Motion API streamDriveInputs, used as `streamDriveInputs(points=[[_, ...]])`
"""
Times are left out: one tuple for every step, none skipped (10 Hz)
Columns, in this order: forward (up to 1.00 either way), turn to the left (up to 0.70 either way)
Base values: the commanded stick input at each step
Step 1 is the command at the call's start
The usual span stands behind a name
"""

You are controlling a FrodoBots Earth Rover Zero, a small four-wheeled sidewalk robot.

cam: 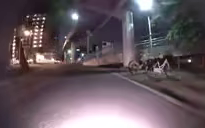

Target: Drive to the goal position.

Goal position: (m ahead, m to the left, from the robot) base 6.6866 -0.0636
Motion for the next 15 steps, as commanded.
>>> streamDriveInputs(points=[[0.7, 0.0], [0.7, 0.0], [0.7, 0.0], [0.7, 0.0], [0.7, 0.0], [0.7, 0.0], [0.7, 0.0], [0.7, 0.0], [0.7, 0.0], [0.7, 0.0], [0.7, 0.0], [0.7, 0.0], [0.7, 0.0], [0.7, 0.0], [0.7, 0.0]])
